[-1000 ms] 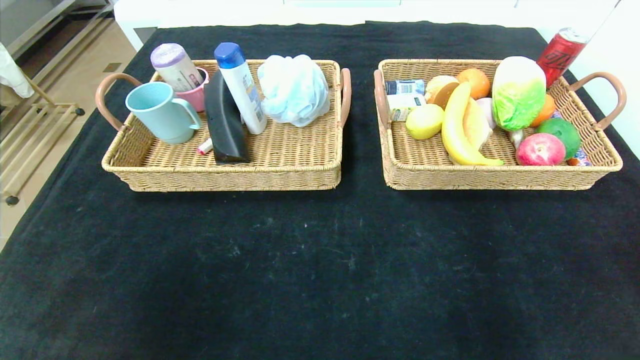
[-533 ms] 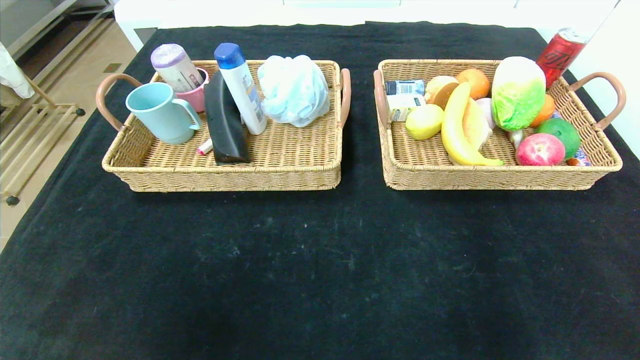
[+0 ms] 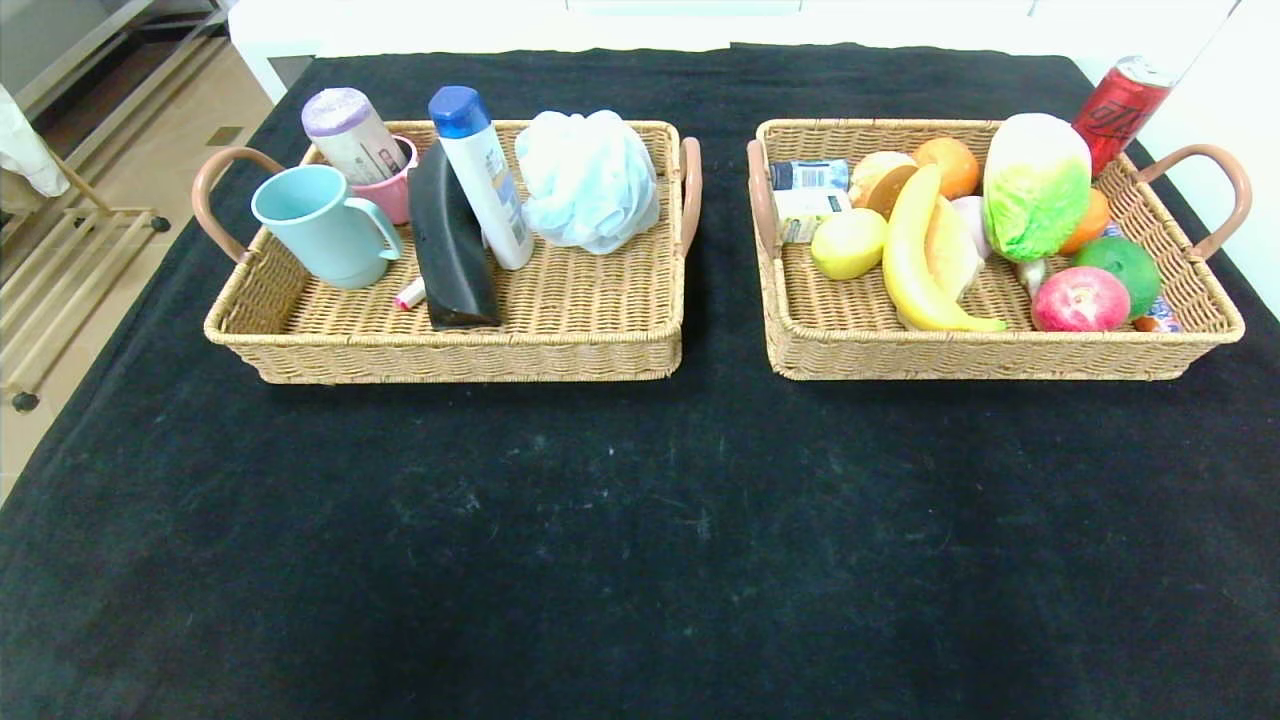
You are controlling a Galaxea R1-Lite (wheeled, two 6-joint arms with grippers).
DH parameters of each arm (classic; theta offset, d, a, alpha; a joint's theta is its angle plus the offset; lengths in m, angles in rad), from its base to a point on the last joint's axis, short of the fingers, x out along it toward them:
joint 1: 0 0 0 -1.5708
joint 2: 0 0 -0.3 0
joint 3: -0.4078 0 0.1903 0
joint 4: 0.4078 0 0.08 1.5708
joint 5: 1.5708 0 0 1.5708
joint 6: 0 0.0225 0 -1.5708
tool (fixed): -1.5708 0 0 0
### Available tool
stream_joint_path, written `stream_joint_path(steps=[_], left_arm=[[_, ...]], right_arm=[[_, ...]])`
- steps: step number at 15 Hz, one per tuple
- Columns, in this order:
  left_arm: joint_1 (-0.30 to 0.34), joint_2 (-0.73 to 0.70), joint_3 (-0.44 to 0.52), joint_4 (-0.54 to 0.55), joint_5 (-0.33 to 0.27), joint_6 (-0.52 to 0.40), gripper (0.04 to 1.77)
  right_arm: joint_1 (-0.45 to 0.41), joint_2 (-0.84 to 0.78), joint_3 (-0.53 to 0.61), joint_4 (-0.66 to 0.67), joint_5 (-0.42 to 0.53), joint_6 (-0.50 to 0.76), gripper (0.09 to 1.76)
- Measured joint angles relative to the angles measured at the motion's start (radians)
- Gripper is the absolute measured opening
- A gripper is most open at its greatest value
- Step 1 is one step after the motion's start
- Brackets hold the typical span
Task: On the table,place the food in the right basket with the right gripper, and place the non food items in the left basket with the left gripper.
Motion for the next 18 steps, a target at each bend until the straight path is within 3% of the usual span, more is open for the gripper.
stream_joint_path(steps=[2, 5, 8, 10, 13, 18], left_arm=[[-0.017, -0.065, 0.064, -0.055, 0.001, 0.013, 1.72], [-0.022, -0.158, 0.233, -0.250, 0.008, 0.037, 1.72], [-0.023, -0.209, 0.434, -0.439, 0.038, 0.044, 1.72], [-0.023, -0.223, 0.571, -0.530, 0.049, 0.043, 1.72], [-0.023, -0.232, 0.767, -0.669, 0.070, 0.038, 1.72], [-0.023, -0.234, 0.830, -0.563, 0.117, 0.040, 1.72]], right_arm=[[-0.002, -0.045, 0.028, -0.034, -0.125, -0.003, 1.71], [-0.003, -0.076, 0.104, -0.282, -0.307, 0.000, 1.71], [-0.003, -0.085, 0.258, -0.536, -0.370, -0.021, 1.71], [-0.003, -0.086, 0.368, -0.610, -0.377, -0.050, 1.71], [-0.004, -0.087, 0.525, -0.617, -0.375, -0.065, 1.71], [-0.004, -0.087, 0.570, -0.470, -0.317, 0.014, 1.71]])
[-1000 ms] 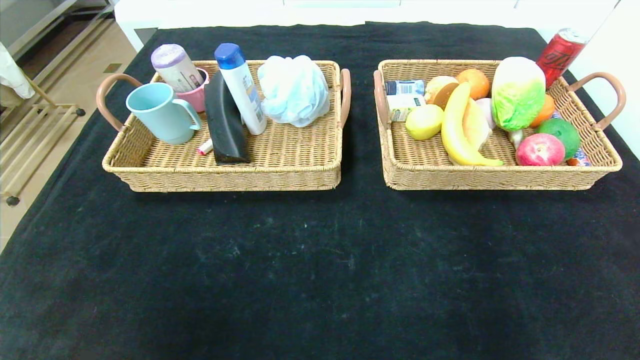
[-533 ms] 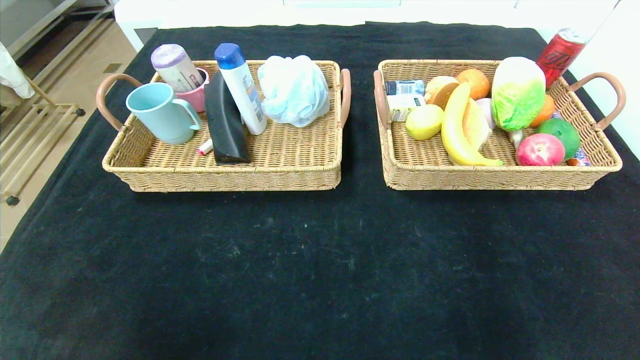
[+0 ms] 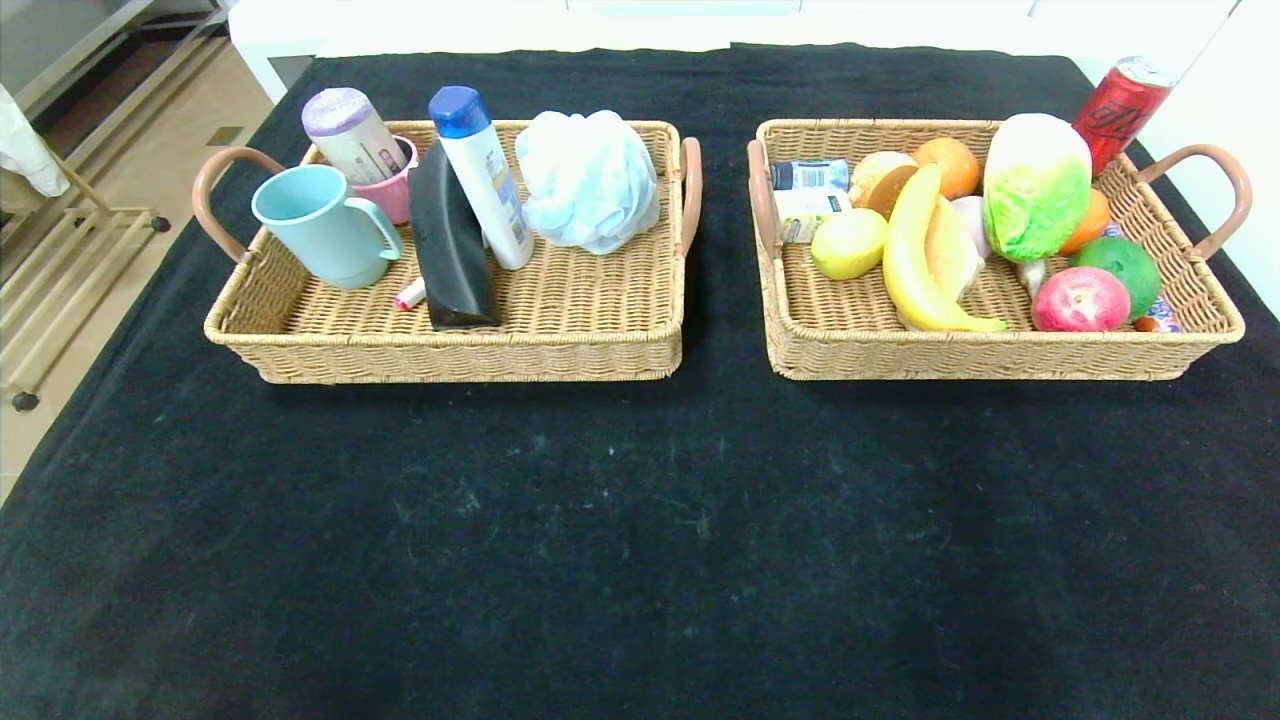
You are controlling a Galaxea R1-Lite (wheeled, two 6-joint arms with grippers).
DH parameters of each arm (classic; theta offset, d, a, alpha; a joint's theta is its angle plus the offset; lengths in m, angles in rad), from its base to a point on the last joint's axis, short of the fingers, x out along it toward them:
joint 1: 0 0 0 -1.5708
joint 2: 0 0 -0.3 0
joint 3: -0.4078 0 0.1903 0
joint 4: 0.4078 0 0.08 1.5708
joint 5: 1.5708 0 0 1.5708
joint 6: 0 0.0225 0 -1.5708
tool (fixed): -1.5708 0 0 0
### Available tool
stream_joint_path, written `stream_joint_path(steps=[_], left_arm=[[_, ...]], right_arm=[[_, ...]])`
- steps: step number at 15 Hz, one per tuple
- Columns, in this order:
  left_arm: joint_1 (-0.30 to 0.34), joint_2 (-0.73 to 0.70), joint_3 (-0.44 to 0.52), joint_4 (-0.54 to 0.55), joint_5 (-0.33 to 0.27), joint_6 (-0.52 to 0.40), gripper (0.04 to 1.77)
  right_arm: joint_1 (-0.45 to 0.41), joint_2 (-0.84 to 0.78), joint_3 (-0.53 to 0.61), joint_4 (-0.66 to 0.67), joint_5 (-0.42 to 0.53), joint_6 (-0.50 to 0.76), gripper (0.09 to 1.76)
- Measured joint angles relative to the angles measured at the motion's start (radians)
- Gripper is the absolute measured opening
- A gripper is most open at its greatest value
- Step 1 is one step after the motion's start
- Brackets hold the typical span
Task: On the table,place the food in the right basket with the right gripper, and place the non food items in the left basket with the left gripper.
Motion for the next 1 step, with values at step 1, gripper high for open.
stream_joint_path(steps=[1], left_arm=[[0.000, 0.000, 0.001, 0.029, 0.004, -0.009, 1.72]], right_arm=[[0.000, 0.000, 0.000, 0.002, -0.001, 0.018, 1.71]])
